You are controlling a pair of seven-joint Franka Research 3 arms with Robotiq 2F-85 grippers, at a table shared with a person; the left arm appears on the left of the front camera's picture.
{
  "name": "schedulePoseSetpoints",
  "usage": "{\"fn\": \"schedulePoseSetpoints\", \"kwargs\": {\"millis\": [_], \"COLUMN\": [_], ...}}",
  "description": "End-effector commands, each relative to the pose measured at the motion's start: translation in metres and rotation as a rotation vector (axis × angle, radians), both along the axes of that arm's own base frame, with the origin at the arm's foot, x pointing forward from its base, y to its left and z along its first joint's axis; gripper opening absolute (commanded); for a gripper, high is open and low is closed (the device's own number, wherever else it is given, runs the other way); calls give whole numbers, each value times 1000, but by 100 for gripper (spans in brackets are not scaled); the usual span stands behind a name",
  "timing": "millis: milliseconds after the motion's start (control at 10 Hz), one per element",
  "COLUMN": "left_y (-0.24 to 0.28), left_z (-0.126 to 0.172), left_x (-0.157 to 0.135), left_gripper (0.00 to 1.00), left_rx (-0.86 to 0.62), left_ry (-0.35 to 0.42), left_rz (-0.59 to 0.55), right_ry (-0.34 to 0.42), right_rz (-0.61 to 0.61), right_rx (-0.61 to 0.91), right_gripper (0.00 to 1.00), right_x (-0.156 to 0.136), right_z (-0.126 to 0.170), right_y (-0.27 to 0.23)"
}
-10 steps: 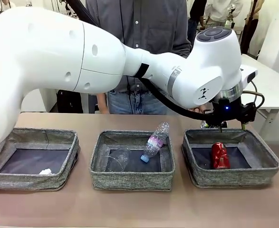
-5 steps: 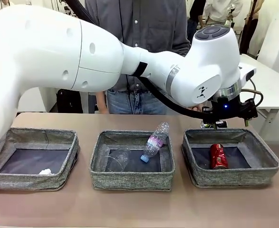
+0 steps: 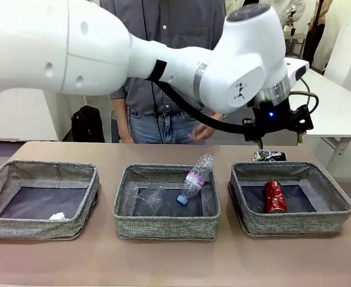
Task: Sort the waste into the appropriate baskets.
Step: Place the picked waste into the Fabric basket indicated by the person.
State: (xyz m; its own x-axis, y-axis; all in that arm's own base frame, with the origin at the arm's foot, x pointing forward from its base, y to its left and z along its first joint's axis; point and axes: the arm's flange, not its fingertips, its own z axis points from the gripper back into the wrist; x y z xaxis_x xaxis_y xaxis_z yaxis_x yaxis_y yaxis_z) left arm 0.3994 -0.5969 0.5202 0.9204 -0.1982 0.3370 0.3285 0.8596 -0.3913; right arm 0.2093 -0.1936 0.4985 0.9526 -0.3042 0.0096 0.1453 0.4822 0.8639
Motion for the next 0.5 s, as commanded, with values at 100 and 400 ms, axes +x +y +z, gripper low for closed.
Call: {"fn": "schedulePoseSetpoints", "kwargs": {"millis": [100, 400], "left_y": [127, 255], "left_z": [41, 44], "left_x": [17, 30], "left_gripper": [100, 100], "left_rx": [2, -173], "left_ry": [60, 238], "left_rz": [58, 128], "right_ry": [-204, -241], "right_rz": [292, 373], "right_rx": [53, 124], "right_gripper": [100, 100], "right_x": [67, 101], "right_z": [10, 17], "right_y": [129, 217]}}
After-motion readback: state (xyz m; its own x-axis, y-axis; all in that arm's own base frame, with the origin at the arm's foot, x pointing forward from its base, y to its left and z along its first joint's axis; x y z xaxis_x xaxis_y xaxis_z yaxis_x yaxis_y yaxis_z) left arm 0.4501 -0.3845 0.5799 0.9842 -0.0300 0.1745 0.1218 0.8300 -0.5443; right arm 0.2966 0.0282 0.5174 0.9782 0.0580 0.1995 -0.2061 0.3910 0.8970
